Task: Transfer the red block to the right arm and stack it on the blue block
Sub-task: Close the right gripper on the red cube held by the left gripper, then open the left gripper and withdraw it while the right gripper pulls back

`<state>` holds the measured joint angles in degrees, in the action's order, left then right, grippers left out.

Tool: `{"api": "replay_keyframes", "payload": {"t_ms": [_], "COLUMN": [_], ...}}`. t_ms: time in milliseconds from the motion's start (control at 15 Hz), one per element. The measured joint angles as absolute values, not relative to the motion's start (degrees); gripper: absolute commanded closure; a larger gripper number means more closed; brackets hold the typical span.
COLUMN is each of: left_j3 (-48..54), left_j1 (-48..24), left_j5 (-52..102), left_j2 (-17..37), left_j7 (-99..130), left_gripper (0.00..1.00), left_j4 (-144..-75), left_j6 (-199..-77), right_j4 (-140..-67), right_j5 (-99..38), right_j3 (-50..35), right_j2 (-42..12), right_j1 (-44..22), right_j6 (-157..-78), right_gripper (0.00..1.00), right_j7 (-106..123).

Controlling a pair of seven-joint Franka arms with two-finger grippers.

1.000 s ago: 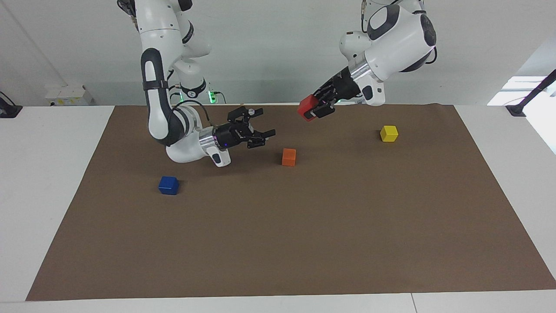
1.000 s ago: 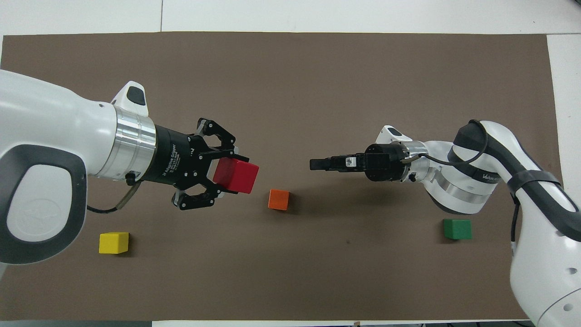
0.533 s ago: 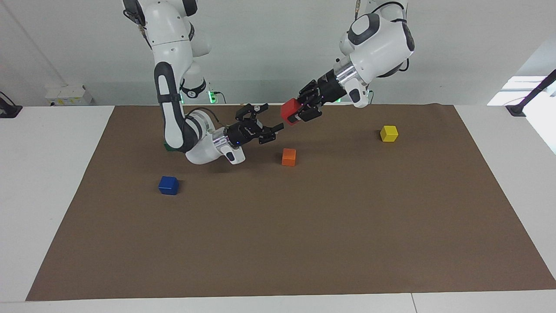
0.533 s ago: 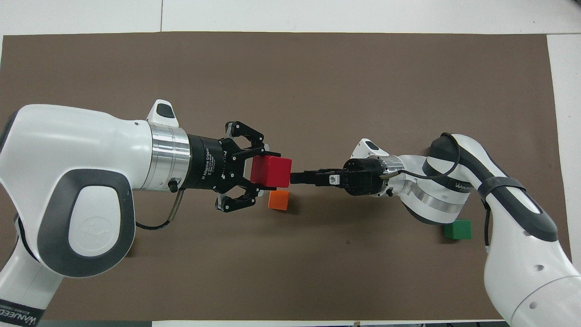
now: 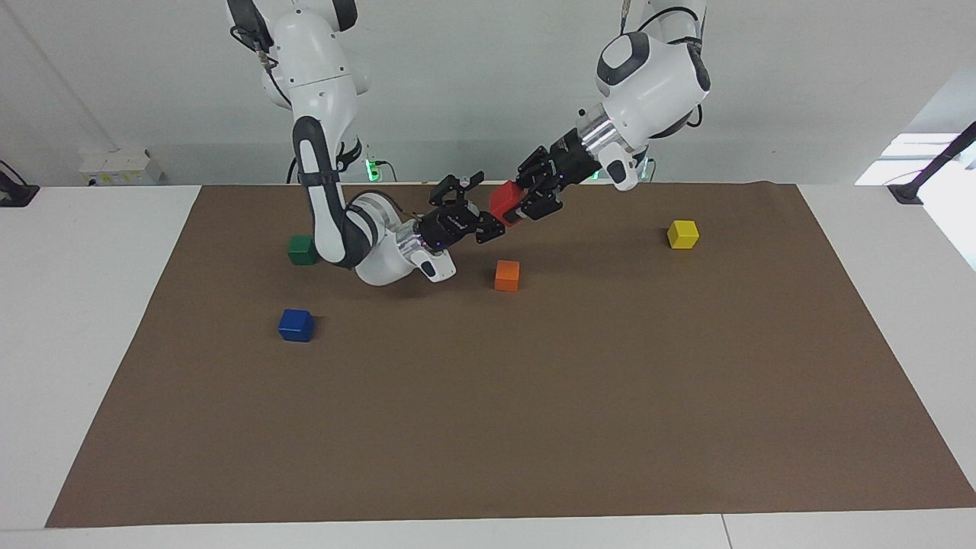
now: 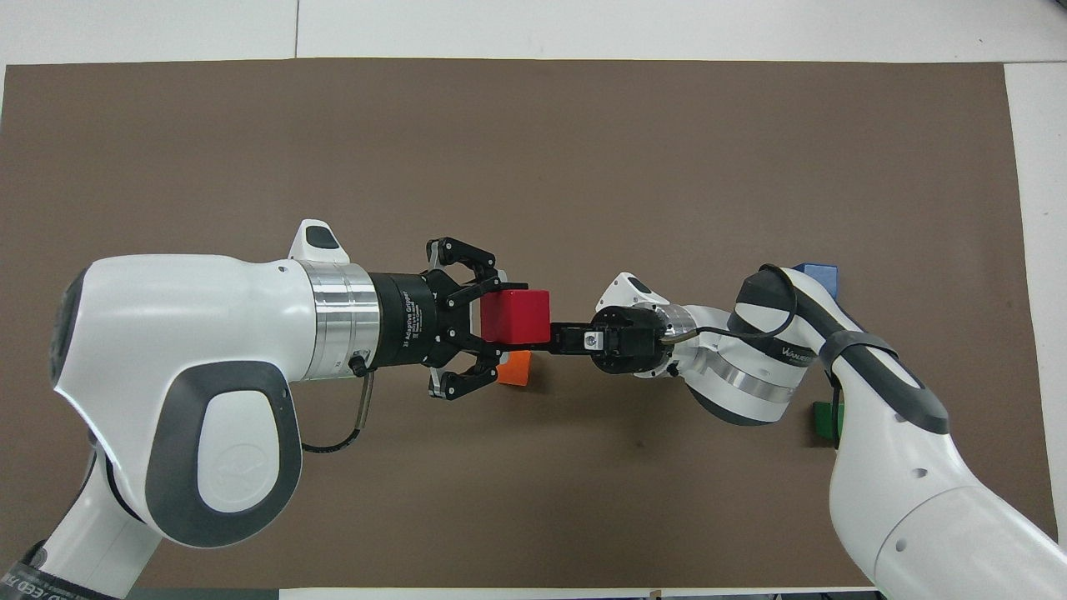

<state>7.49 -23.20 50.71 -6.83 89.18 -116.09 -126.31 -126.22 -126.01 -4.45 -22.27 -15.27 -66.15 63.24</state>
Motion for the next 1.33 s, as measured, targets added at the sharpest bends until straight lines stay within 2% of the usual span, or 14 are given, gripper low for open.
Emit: {"api": "replay_keyframes", "payload": {"t_ms": [333, 467, 533, 600, 667, 733, 800, 1200, 1267, 1333], "left_j3": [7.5, 7.5, 7.5, 7.5, 7.5, 7.4, 7.4, 7.2, 7.2, 7.2], "left_j1": [-23.8, -24.4, -24.6, -24.8, -24.8, -24.8, -24.8, -24.9, -24.9, -24.9], "left_j5": [50.7, 50.7, 50.7, 50.7, 50.7, 50.7, 50.7, 50.8, 50.8, 50.8], "left_j2": [-7.0, -7.0, -7.0, -7.0, -7.0, -7.0, -7.0, -7.1, -7.1, -7.1], "left_j7": [92.2, 93.1, 93.6, 93.8, 94.0, 94.2, 94.4, 93.9, 93.8, 93.8], "left_gripper": [1.0, 1.0, 1.0, 1.0, 1.0, 1.0, 1.0, 1.0, 0.35, 0.0], "left_j4": [-116.3, -116.3, -116.3, -116.3, -116.3, -116.3, -116.3, -116.4, -116.4, -116.4], "left_j6": [-126.3, -126.3, -126.4, -126.4, -126.4, -126.5, -126.5, -126.5, -126.5, -126.5], "right_j4": [-125.3, -125.3, -125.3, -125.3, -125.3, -125.3, -125.3, -125.0, -125.0, -125.0], "right_j5": [-128.2, -128.3, -128.3, -128.3, -128.3, -128.3, -128.3, -128.3, -128.3, -128.3], "right_j3": [-4.5, -4.5, -4.5, -4.6, -4.7, -4.7, -4.7, -4.8, -4.8, -4.8], "right_j2": [-22.3, -22.3, -22.3, -22.3, -22.3, -22.3, -22.3, -22.3, -22.3, -22.3], "right_j1": [-15.3, -15.3, -15.4, -15.5, -15.7, -15.9, -16.1, -16.2, -16.2, -16.2], "right_j6": [-67.7, -67.8, -67.8, -67.8, -67.8, -67.8, -67.9, -67.9, -67.9, -67.9], "right_gripper": [0.02, 0.06, 0.13, 0.25, 0.48, 0.94, 1.0, 1.0, 1.0, 1.0], "right_j7": [63.2, 63.2, 63.2, 63.2, 63.2, 63.2, 63.2, 62.6, 62.6, 62.6]}}
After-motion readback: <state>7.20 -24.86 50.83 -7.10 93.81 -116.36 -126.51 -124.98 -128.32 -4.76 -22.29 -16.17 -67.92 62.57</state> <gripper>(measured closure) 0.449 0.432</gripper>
